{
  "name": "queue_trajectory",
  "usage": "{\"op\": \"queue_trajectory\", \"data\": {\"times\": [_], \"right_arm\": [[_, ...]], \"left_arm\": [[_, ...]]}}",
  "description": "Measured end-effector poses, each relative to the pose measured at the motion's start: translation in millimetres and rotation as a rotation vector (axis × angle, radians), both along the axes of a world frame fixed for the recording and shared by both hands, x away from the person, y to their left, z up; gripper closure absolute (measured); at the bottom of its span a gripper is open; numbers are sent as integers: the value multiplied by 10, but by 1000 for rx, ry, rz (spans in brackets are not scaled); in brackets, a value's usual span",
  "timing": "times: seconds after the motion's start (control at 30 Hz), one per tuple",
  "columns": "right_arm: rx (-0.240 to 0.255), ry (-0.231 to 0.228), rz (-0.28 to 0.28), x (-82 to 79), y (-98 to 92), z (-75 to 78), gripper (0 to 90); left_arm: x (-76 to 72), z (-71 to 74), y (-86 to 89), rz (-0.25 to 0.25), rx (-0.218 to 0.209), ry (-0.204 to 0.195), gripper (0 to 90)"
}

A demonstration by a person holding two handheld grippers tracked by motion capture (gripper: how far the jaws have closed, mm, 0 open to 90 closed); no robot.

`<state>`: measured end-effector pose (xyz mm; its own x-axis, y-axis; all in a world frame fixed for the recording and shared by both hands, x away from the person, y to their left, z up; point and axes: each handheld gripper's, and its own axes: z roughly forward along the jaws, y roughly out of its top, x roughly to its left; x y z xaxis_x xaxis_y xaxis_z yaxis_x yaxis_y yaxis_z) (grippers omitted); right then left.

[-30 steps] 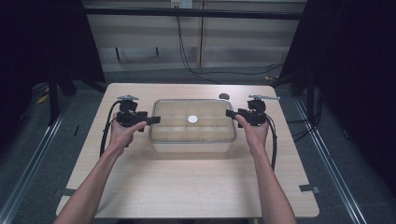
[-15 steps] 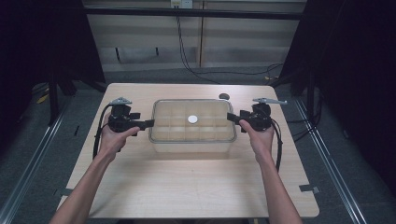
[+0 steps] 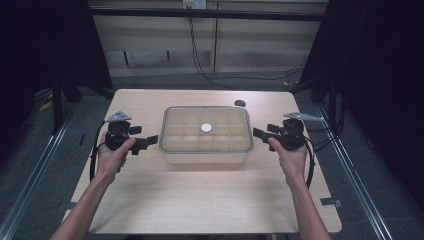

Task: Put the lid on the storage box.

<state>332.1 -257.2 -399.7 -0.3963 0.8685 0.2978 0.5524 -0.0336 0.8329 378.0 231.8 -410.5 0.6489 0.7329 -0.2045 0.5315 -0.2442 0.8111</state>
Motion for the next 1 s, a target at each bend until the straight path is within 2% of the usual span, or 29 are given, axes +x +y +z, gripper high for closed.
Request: {"op": "queue_trajectory", "data": {"times": [0.17,0.27,0.4,0.47,0.5,0.53,0.67,0.77,0.8,0.87,1.0], "right_arm": [[14,-4,-6,-155,-61,-11,293],[9,-8,-5,-219,-78,-8,291],[-6,-12,-4,-387,-112,-12,287],[-5,-13,-4,-425,-118,-19,287],[-10,-9,-1,-498,-129,-41,287],[-11,-10,-1,-523,-133,-48,287],[-17,-7,-1,-619,-148,-82,286],[-17,-2,-2,-693,-151,-113,284],[-20,-1,-2,-766,-152,-143,284],[-19,1,-1,-791,-154,-155,284],[-23,15,-7,-966,-165,-257,280]], "left_arm": [[-107,21,54,3,18,-18,174],[-178,30,85,-8,18,-13,164],[-291,24,143,-29,4,-7,161],[-345,3,158,-32,16,6,161],[-399,-15,175,-45,29,19,161],[-432,-19,184,-41,37,16,164],[-526,-26,217,-50,31,18,172],[-602,-55,253,-58,49,24,184],[-641,-80,289,-66,38,40,202],[-672,-99,319,-61,28,42,224],[-801,-202,387,-50,56,50,219]]}}
